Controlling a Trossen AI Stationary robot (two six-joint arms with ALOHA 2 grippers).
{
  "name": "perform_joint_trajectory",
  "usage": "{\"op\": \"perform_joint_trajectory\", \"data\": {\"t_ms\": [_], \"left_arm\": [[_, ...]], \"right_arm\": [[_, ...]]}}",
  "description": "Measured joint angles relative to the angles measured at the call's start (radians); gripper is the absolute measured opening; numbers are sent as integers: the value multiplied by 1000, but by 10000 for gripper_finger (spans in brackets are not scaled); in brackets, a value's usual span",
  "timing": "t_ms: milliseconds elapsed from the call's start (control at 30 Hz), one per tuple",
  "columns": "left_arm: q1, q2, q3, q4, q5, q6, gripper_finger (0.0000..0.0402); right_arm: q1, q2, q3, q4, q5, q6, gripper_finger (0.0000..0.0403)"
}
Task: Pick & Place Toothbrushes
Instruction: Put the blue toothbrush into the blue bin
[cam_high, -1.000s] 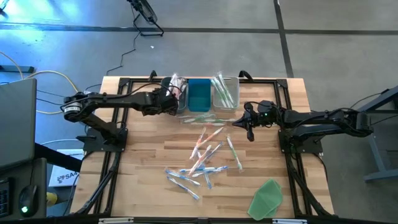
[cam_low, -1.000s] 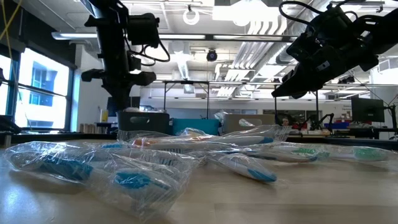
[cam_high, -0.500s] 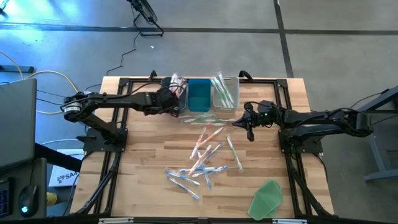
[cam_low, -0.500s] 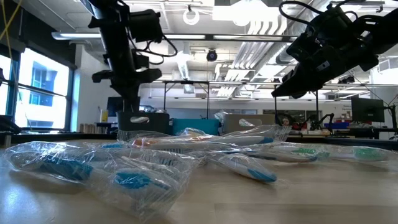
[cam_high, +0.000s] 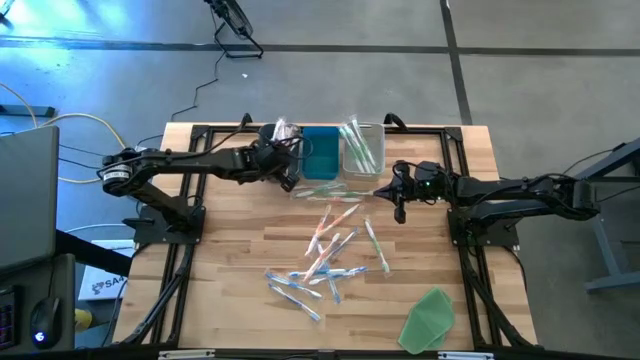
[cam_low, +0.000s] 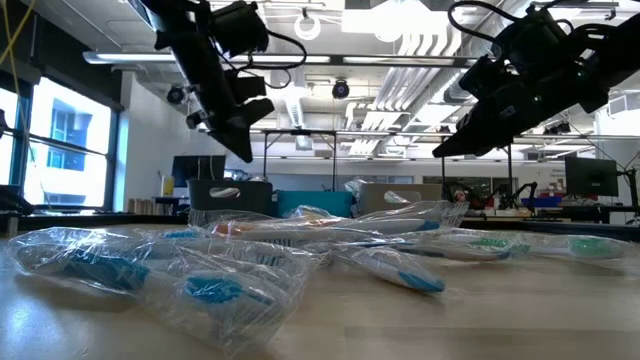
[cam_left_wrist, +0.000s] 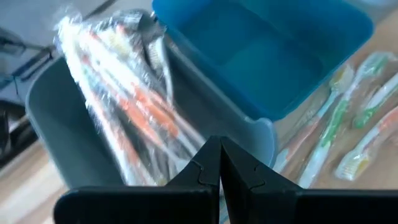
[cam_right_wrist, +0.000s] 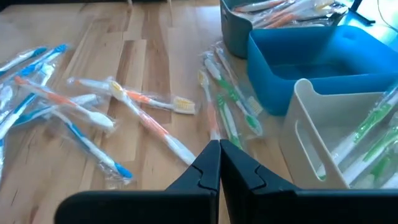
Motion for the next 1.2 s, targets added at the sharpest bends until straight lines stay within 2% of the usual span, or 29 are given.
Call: {"op": "perform_joint_trajectory", "data": {"t_ms": [100,233,333,500,633,733,933,1067,1200], "left_arm": [[0,0,-59,112,21,36,0],[0,0,-160,275,109,60,0],[0,0,-202,350,204,80,0],[0,-30,-205,402,338,87,0],[0,-65,-206,512,391,79,0],[0,-101,-206,568,394,83,0],[0,-225,-205,545,393,92,0],[0,-339,-205,526,393,138,0],[0,-461,-204,427,392,216,0]], "right_arm": [[0,0,0,21,6,0,2],[0,0,0,88,89,0,2],[0,0,0,149,189,0,2],[0,0,0,185,410,16,2],[0,0,0,183,542,32,2],[0,0,0,181,561,33,2],[0,0,0,181,562,51,2],[0,0,0,181,563,181,2],[3,0,0,182,562,261,2]]}}
